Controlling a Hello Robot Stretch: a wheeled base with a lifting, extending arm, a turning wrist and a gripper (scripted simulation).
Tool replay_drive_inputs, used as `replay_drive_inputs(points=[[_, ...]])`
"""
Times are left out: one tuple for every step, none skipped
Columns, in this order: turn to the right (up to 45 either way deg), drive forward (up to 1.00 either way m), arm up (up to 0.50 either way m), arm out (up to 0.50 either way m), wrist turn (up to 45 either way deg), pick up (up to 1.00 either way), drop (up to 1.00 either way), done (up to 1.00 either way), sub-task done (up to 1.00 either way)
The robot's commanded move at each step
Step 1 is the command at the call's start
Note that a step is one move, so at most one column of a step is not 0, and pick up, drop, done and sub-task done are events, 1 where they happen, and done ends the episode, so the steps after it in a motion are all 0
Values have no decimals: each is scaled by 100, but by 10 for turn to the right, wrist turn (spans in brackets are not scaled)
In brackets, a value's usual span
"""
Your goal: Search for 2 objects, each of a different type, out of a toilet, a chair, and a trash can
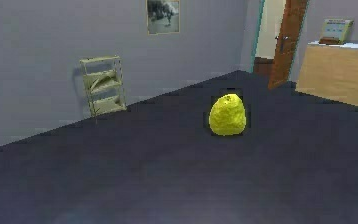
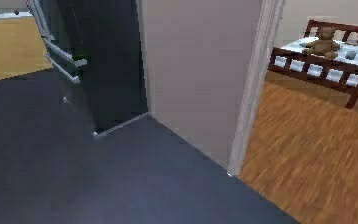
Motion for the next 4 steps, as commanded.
replay_drive_inputs(points=[[240, 0, 0, 0, 0, 0, 0, 0, 0], [0, 10, 0, 0, 0, 0, 0, 0, 0], [-450, 0, 0, 0, 0, 0, 0, 0, 0], [-240, 0, 0, 0, 0, 0, 0, 0, 0]])
